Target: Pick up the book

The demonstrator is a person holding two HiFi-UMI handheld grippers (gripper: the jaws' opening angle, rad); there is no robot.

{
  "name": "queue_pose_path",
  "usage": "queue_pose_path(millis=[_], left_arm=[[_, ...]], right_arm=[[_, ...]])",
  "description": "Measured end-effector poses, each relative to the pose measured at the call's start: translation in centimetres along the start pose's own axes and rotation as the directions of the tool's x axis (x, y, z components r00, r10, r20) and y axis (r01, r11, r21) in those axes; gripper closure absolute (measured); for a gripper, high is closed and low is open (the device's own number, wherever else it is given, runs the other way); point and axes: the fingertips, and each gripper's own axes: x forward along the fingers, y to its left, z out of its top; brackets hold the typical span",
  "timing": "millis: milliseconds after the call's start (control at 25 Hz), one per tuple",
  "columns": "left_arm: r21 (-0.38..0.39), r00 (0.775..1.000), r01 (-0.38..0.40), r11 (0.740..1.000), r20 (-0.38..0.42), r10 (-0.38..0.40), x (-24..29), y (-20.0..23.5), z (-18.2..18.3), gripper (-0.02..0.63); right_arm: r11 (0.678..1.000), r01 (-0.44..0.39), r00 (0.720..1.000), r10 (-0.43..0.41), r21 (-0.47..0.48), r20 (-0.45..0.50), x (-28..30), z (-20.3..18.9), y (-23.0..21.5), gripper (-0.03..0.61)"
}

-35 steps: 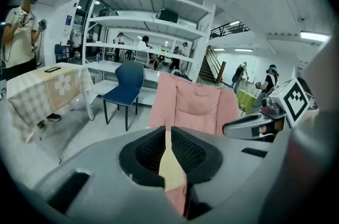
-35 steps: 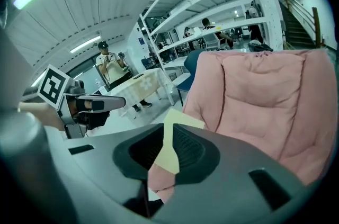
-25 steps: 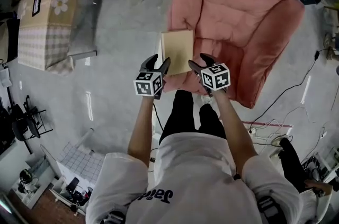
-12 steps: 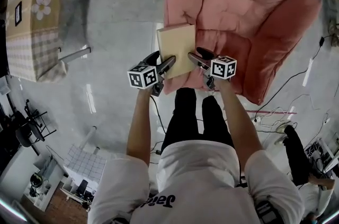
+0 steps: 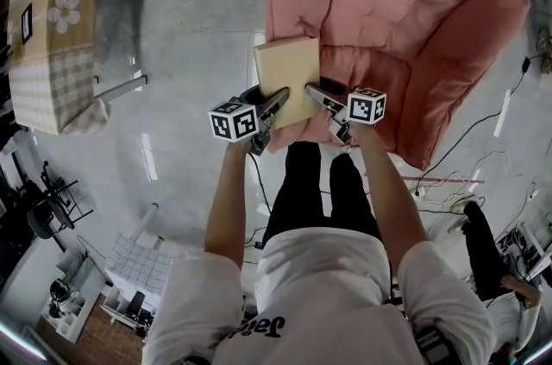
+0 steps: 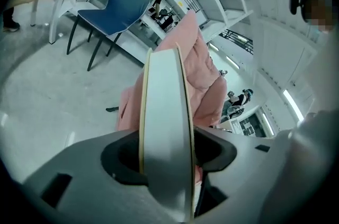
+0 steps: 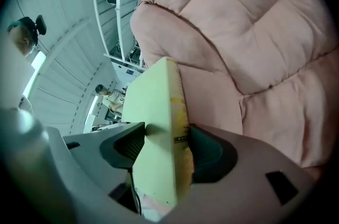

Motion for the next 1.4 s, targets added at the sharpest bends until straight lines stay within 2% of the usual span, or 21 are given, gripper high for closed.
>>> queue_pose_path(millis=[200, 360, 560, 720, 960, 1080, 1200, 1400], left_arm=[[0.037, 0.996, 0.074, 0.997, 0.051, -0.076, -1.2, -3.3, 1.6, 0.362], [0.076, 0.989, 0.117, 0.990, 0.085, -0.123, -3.4, -7.9, 1.9, 0.365], [0.192, 0.965, 0.183, 0.964, 0.151, -0.214, -3.9, -14.8, 4.9, 0.365], [0.267, 0.942, 0.235, 0.934, 0.175, -0.287, -4.5, -21.4, 5.9, 0.365], [0.412, 0.908, 0.286, 0.865, 0.172, -0.382, -5.4, -31.1, 6.6, 0.365], [0.487, 0.890, 0.295, 0.822, 0.173, -0.422, -6.0, -35.8, 7.0, 0.365], [0.568, 0.867, 0.301, 0.766, 0.171, -0.468, -6.9, -40.0, 7.5, 0.365], [0.695, 0.825, 0.303, 0.652, 0.152, -0.545, -8.9, -46.4, 8.6, 0.365]], right_arm=[[0.994, 0.022, 0.999, -0.019, -0.110, 0.032, -2.2, 1.9, 3.4, 0.308], [0.981, 0.045, 0.998, -0.035, -0.187, 0.056, -5.4, 2.3, 7.8, 0.308], [0.937, 0.085, 0.990, -0.042, -0.339, 0.132, -10.4, 6.3, 12.7, 0.308], [0.901, 0.142, 0.972, -0.049, -0.411, 0.228, -15.9, 8.2, 17.0, 0.308], [0.845, 0.202, 0.945, -0.034, -0.496, 0.327, -23.9, 10.0, 22.6, 0.308], [0.813, 0.227, 0.930, -0.017, -0.537, 0.368, -27.6, 10.9, 25.4, 0.308], [0.766, 0.249, 0.918, 0.008, -0.593, 0.397, -30.7, 11.7, 28.3, 0.308], [0.677, 0.292, 0.891, 0.064, -0.676, 0.449, -35.1, 13.0, 33.3, 0.308]])
